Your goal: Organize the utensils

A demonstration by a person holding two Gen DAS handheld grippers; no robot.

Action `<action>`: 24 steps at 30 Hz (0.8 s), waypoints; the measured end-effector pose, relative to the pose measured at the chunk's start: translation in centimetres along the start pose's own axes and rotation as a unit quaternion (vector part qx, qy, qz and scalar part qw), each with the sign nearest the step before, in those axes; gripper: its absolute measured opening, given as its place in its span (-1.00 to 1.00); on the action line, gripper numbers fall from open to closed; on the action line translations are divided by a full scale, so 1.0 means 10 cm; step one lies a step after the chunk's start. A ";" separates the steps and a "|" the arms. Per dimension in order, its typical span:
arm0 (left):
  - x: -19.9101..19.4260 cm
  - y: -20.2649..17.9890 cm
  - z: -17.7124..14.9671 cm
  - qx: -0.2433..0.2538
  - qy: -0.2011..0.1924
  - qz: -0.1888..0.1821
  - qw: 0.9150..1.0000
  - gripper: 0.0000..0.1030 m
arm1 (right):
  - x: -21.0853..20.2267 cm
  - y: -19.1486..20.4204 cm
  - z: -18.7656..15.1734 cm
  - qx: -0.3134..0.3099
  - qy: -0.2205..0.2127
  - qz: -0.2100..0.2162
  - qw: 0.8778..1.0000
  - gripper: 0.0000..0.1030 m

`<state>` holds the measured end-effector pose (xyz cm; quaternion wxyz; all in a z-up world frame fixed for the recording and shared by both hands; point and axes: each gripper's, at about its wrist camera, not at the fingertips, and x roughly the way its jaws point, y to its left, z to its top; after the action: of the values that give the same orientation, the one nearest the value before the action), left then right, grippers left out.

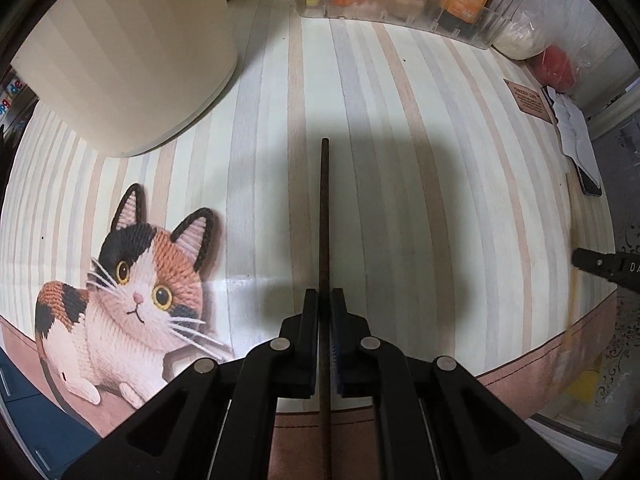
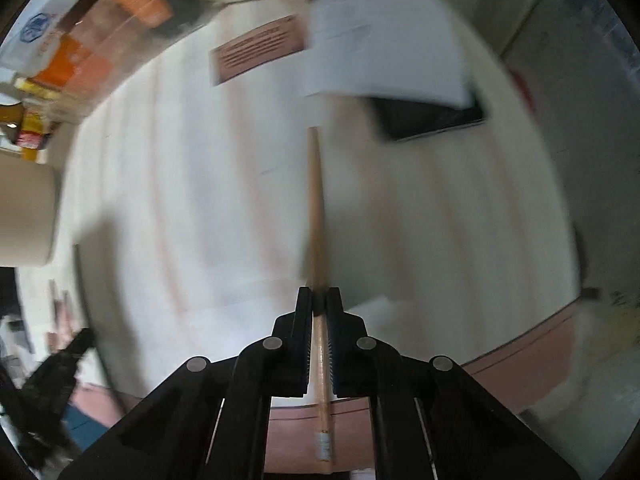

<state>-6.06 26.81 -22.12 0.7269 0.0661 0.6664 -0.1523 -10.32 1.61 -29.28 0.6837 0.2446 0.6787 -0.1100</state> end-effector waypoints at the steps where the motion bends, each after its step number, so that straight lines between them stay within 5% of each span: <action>1: 0.04 -0.02 0.04 -0.001 0.001 0.000 1.000 -0.94 | 0.00 0.09 -0.02 -0.005 0.004 0.008 1.000 -0.87; 6: -0.03 0.20 -0.12 -0.015 0.004 0.013 1.000 -0.94 | 0.04 0.78 -0.13 -0.048 0.038 0.055 0.997 -0.87; 11: -0.10 0.46 -0.34 -0.023 0.014 0.011 1.000 -0.94 | -0.03 1.24 -0.13 -0.122 0.039 0.020 0.992 -0.87; 18: -0.10 0.43 -0.30 -0.008 0.019 0.020 1.000 -0.80 | -0.16 1.38 0.09 -0.166 0.067 -0.008 0.984 -0.86; 24: -0.11 0.38 -0.15 -0.006 0.021 0.016 1.000 -0.48 | -0.25 1.46 0.16 -0.171 0.069 -0.019 0.983 -0.85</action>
<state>-6.37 30.98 -21.60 0.7154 0.0754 0.6813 -0.1356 -2.03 12.86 -24.22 0.6648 0.1183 0.7375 0.0120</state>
